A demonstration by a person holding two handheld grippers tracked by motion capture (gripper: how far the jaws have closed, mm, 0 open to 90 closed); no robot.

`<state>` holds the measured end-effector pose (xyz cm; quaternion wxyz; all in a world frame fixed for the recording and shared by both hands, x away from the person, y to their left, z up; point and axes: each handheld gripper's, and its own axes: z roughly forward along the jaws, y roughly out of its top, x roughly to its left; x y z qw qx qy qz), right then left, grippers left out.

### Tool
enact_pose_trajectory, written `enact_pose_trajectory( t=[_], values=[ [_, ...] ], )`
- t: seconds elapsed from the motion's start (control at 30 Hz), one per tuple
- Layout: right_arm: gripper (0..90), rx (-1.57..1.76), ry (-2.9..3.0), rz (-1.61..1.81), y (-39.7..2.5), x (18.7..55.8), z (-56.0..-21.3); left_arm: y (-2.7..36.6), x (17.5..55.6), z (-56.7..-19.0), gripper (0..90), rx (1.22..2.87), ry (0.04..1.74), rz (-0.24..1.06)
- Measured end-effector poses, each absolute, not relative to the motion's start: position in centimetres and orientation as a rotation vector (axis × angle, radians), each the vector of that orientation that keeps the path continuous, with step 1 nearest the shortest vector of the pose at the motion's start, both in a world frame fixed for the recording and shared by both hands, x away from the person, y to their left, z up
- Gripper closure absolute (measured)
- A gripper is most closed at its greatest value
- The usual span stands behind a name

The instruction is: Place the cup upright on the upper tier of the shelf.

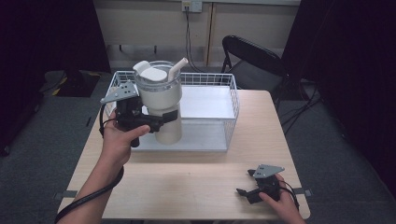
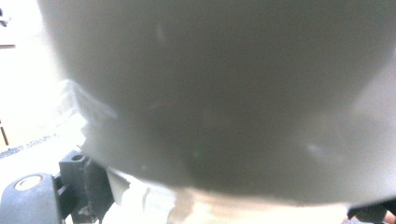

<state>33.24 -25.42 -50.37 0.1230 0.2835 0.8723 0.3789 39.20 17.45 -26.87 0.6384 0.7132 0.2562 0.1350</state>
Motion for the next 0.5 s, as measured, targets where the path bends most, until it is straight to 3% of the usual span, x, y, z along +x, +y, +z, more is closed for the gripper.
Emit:
enact_pose_trajectory(
  t=[0.5],
  values=[
    [11.3, 0.826, 2.543, 1.106, -25.4, 33.2, -50.4, 17.4, 40.2, -25.6, 10.0, 1.626, 0.597, 0.321]
  ],
)
